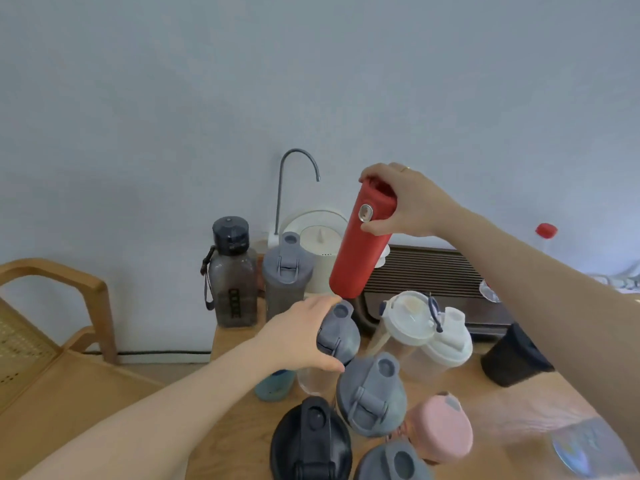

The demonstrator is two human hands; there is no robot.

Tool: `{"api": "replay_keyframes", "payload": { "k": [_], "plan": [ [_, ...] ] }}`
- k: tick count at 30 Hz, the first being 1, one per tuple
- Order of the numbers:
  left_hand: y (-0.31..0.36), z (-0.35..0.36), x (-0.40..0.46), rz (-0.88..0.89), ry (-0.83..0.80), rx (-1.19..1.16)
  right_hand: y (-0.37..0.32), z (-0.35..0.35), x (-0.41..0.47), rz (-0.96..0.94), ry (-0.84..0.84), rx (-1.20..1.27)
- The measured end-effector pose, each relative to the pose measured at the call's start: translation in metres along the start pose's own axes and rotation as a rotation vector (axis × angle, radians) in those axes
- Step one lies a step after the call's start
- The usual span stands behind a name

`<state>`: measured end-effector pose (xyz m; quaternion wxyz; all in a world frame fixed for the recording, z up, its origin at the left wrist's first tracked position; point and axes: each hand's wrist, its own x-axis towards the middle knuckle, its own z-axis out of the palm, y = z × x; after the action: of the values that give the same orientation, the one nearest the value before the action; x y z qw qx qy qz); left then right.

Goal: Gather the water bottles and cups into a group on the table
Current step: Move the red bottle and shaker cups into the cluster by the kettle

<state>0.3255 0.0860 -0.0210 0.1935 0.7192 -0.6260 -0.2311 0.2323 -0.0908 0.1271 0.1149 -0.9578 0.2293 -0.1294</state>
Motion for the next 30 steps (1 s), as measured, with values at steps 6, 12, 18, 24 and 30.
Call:
{"api": "replay_keyframes", "payload": {
  "k": [6, 12, 18, 24, 30],
  "plan": [
    [0.003, 0.011, 0.014, -0.035, -0.059, 0.274, 0.035, 0.049, 0.01, -0.041, -0.192, -0.068],
    [0.004, 0.007, 0.017, -0.101, -0.051, 0.21, 0.06, 0.087, 0.016, -0.13, -0.388, -0.116],
    [0.008, 0.003, 0.023, -0.139, -0.072, 0.209, 0.069, 0.104, 0.019, -0.193, -0.463, -0.159],
    [0.017, 0.001, 0.023, -0.137, -0.064, 0.139, 0.073, 0.104, 0.014, -0.198, -0.51, -0.204],
    [0.032, -0.041, 0.001, -0.067, 0.095, 0.027, 0.072, 0.072, -0.008, -0.125, -0.354, 0.08]
  ]
}}
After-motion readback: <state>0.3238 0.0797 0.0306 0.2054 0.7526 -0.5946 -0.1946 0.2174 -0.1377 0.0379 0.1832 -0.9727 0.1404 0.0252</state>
